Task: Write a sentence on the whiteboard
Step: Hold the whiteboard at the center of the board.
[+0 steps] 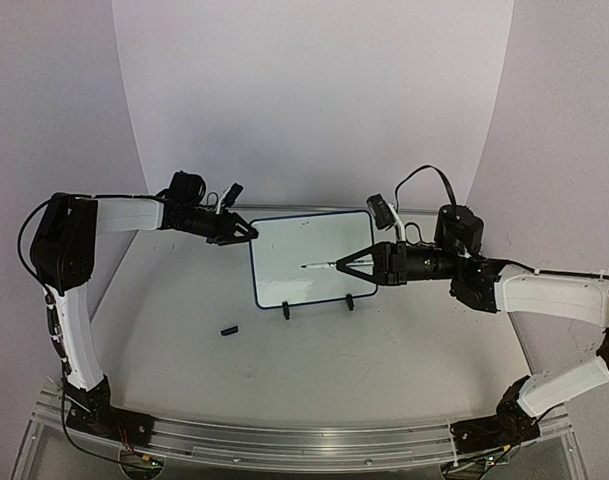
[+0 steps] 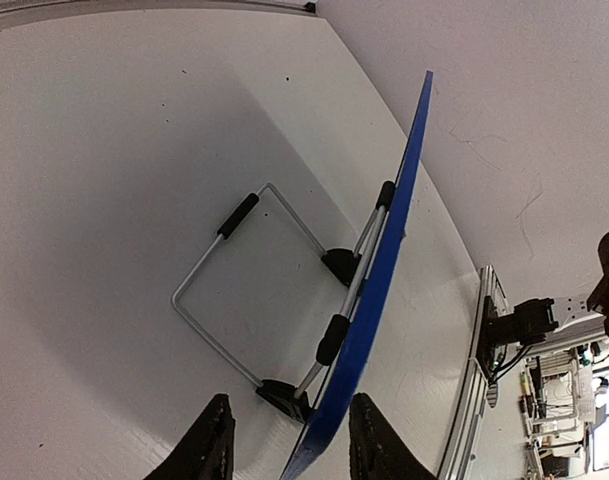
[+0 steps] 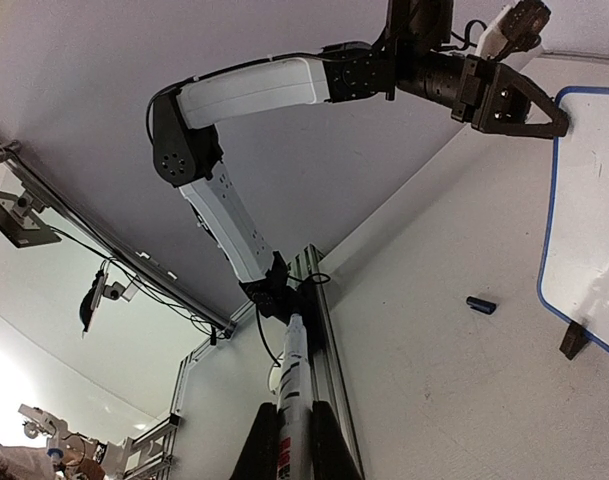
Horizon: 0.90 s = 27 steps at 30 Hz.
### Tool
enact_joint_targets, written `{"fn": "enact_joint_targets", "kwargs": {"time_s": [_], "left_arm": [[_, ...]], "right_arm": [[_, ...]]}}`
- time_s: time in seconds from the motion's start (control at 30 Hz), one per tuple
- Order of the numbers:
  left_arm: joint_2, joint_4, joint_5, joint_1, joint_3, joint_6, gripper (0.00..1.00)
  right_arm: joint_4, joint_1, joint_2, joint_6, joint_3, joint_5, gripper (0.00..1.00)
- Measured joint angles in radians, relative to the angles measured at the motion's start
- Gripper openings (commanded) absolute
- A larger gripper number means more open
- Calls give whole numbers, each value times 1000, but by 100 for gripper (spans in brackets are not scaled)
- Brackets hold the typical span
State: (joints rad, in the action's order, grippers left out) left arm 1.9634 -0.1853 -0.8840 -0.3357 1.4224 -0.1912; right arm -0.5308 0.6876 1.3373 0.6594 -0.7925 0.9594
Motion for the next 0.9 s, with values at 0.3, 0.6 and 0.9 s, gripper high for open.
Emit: {"fn": "enact_joint_targets", "kwargs": {"time_s": [0.3,0.6,0.9], "left_arm": [[7,4,-33,0,3,10,17],[13,8,-77,1,3,45,3],[17,10,-130,-2,0,109,0]], "right_arm": [[0,0,0,0,0,1,0],[0,0,0,-1,0,3,0],[-1,0,0,-1,1,3,0]]}}
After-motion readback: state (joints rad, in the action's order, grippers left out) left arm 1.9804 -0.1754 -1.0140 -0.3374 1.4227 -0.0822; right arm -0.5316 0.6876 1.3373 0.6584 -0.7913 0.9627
